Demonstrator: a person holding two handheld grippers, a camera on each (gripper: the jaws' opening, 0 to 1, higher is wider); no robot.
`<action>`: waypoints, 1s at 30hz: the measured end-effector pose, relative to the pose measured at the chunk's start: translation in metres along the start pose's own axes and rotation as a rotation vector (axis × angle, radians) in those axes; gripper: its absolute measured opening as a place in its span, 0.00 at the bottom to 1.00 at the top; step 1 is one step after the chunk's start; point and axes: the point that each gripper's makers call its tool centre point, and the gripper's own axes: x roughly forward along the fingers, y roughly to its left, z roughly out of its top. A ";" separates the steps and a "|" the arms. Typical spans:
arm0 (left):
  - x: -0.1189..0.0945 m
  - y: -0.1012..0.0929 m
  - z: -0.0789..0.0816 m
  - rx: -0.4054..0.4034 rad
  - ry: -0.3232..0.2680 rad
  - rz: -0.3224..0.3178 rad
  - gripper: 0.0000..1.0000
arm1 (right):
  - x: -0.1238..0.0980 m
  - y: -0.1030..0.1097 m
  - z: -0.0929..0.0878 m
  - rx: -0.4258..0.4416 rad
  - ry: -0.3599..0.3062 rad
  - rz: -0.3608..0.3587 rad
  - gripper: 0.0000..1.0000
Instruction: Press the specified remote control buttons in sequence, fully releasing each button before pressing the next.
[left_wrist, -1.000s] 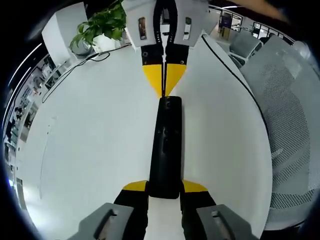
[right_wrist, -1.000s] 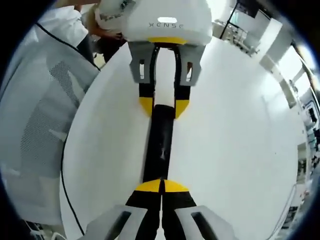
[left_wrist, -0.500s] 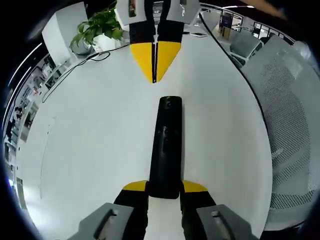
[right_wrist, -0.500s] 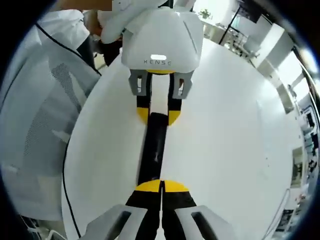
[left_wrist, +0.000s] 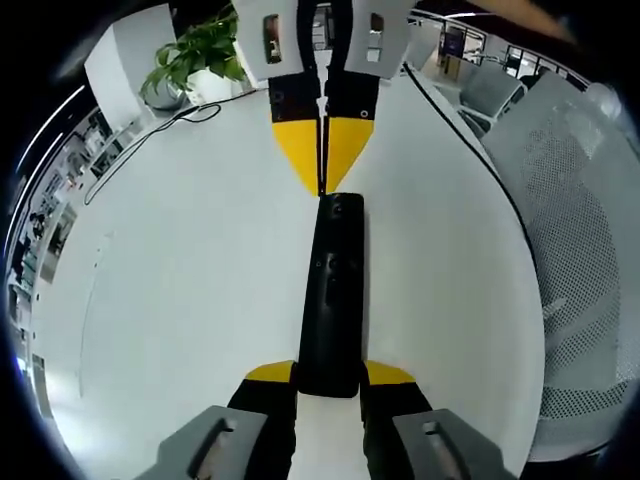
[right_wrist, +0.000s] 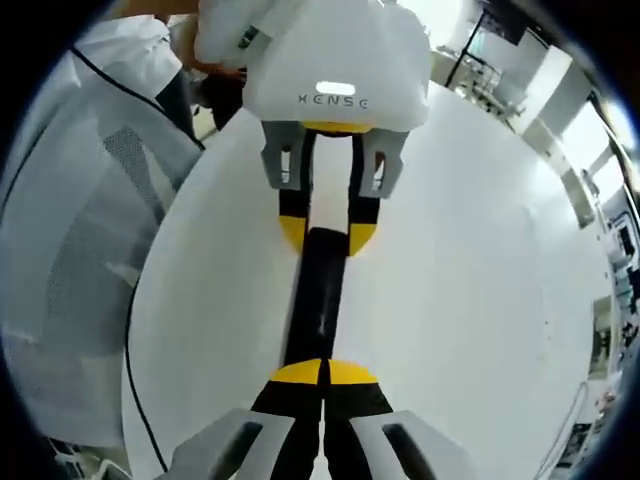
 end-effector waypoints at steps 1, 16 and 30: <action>0.000 0.000 0.000 0.000 -0.001 0.000 0.23 | 0.000 0.000 0.000 0.000 -0.001 0.000 0.00; 0.000 -0.001 0.000 -0.004 -0.009 0.001 0.23 | 0.025 0.007 -0.006 0.015 0.016 0.028 0.00; 0.000 0.001 -0.001 -0.007 -0.012 0.001 0.23 | 0.032 0.006 -0.007 0.011 0.021 0.035 0.00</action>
